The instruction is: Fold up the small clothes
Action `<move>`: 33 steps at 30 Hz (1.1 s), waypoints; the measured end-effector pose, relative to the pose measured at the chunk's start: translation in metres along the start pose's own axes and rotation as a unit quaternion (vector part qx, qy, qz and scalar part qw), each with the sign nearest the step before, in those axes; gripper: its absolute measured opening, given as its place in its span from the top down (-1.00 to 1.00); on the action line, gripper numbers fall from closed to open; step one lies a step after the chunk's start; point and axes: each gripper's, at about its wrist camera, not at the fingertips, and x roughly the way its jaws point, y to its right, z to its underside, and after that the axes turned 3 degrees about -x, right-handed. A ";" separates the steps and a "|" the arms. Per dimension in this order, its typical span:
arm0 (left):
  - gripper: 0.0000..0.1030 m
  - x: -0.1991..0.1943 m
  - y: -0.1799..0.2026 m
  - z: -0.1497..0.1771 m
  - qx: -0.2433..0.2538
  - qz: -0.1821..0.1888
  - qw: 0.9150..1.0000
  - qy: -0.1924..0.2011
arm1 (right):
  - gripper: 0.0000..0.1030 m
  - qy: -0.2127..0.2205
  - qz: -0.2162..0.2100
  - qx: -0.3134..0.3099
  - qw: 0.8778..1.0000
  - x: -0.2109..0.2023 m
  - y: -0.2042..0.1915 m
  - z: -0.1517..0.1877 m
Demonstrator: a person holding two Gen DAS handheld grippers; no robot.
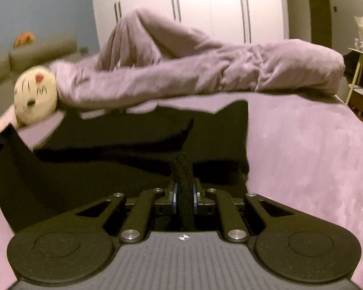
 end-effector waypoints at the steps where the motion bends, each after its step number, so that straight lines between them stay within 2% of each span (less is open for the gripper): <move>1: 0.81 -0.002 0.002 -0.005 -0.001 0.005 1.000 0.008 | 0.79 0.011 -0.001 0.011 1.000 -0.001 0.003 -0.004; 4: 0.81 -0.003 0.007 -0.017 -0.006 0.008 0.999 0.035 | 0.79 0.032 0.002 0.029 0.999 0.000 0.010 -0.013; 11: 0.81 0.023 -0.001 -0.042 -0.030 0.008 0.997 0.075 | 0.80 0.074 0.017 0.061 0.995 0.023 0.036 -0.031; 16: 0.81 0.054 -0.018 -0.057 -0.090 0.013 0.992 0.089 | 0.80 0.088 0.032 0.115 0.989 0.052 0.058 -0.043; 19: 0.79 0.078 -0.021 -0.055 -0.081 -0.017 0.995 0.059 | 0.79 0.058 0.040 0.106 0.992 0.075 0.058 -0.048; 21: 0.76 0.100 -0.025 -0.049 -0.086 -0.023 0.996 0.015 | 0.76 0.015 0.048 0.088 0.995 0.098 0.056 -0.047; 22: 0.69 0.109 -0.027 -0.046 -0.088 -0.025 0.996 -0.006 | 0.76 -0.005 0.043 0.089 0.995 0.109 0.057 -0.046; 23: 0.62 0.118 -0.028 -0.042 -0.088 -0.027 0.995 -0.026 | 0.64 -0.021 0.037 0.095 0.995 0.116 0.059 -0.045; 24: 0.36 0.124 -0.028 -0.039 -0.088 -0.028 0.995 -0.042 | 0.51 -0.028 0.036 0.099 0.994 0.120 0.060 -0.045; 25: -0.01 0.127 -0.028 -0.037 -0.086 -0.028 0.994 -0.056 | 0.43 -0.034 0.031 0.099 0.994 0.123 0.061 -0.047; 27: -0.25 0.132 -0.024 -0.035 -0.073 -0.010 0.994 -0.075 | 0.10 -0.049 0.011 0.097 0.994 0.126 0.061 -0.050; 28: -0.26 0.135 -0.021 -0.035 -0.063 -0.005 0.994 -0.086 | 0.05 -0.062 -0.001 0.093 0.994 0.129 0.061 -0.052; 30: -0.19 0.144 -0.015 -0.038 -0.043 -0.020 0.994 -0.103 | 0.05 -0.090 0.002 0.069 0.994 0.137 0.058 -0.057; 31: 0.11 0.148 -0.013 -0.038 -0.038 -0.029 0.993 -0.113 | 0.06 -0.102 0.004 0.059 0.993 0.140 0.056 -0.058; 32: 0.27 0.151 -0.009 -0.037 -0.031 -0.046 0.991 -0.121 | 0.29 -0.113 0.006 0.052 0.992 0.143 0.055 -0.060; 33: 0.34 0.154 -0.007 -0.038 -0.028 -0.058 0.990 -0.126 | 0.64 -0.118 0.008 0.049 0.992 0.145 0.055 -0.062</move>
